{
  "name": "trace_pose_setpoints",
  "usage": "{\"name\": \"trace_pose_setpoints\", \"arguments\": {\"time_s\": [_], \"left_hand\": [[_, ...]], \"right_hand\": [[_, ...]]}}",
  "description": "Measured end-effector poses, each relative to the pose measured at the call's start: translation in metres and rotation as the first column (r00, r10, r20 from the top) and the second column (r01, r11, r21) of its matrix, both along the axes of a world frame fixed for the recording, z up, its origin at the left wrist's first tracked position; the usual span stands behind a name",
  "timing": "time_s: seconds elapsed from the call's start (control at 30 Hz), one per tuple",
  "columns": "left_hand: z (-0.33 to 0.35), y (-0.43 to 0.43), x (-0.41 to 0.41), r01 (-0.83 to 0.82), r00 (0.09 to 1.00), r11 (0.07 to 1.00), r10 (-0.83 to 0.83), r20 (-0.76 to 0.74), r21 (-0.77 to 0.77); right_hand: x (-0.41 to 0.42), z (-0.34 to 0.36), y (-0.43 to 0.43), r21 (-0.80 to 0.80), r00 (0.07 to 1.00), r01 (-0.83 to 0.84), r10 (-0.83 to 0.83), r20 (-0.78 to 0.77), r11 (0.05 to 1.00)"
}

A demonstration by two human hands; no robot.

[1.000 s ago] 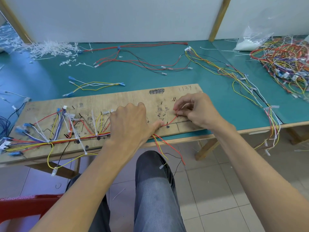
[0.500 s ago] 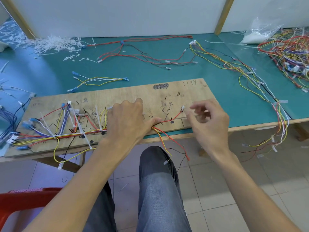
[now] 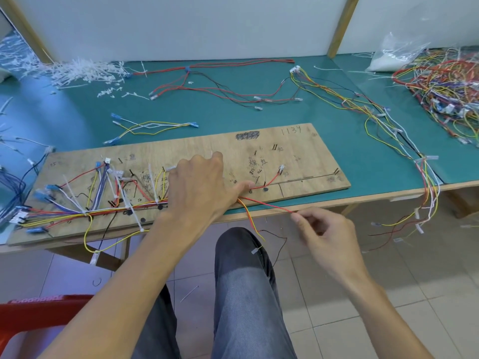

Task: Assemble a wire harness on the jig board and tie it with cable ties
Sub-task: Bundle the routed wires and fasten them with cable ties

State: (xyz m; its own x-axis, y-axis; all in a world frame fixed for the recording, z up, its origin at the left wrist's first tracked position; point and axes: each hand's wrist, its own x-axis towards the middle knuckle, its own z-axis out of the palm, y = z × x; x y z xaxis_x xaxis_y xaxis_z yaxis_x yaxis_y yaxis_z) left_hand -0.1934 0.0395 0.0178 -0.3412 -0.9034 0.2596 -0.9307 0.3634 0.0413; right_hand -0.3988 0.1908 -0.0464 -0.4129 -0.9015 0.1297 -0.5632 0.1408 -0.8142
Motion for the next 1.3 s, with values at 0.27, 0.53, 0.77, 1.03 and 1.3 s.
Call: {"name": "trace_pose_setpoints", "arguments": {"time_s": [0.27, 0.53, 0.77, 1.03, 1.3], "left_hand": [[-0.002, 0.002, -0.002, 0.013, 1.0, 0.998, -0.012, 0.022, -0.068], [-0.001, 0.006, -0.01, 0.008, 0.998, 0.996, -0.002, 0.068, -0.09], [-0.003, 0.006, -0.01, 0.03, 0.999, 0.99, -0.024, 0.048, -0.138], [-0.005, 0.005, -0.01, 0.059, 0.998, 0.983, -0.053, 0.038, -0.176], [-0.005, 0.005, -0.01, 0.027, 0.999, 0.985, -0.022, 0.032, -0.168]], "right_hand": [[-0.054, 0.046, -0.027, 0.013, 0.996, 0.059, -0.058, -0.071, 0.998], [-0.06, 0.06, -0.071, 0.009, 0.984, 0.048, -0.046, -0.173, 0.999], [-0.049, 0.072, -0.121, -0.173, 0.989, -0.015, -0.011, -0.15, 0.985], [-0.041, 0.053, -0.175, -0.011, 0.999, -0.026, 0.026, -0.028, 1.0], [-0.049, 0.044, -0.19, 0.059, 0.999, 0.01, -0.012, 0.034, 0.998]]}}
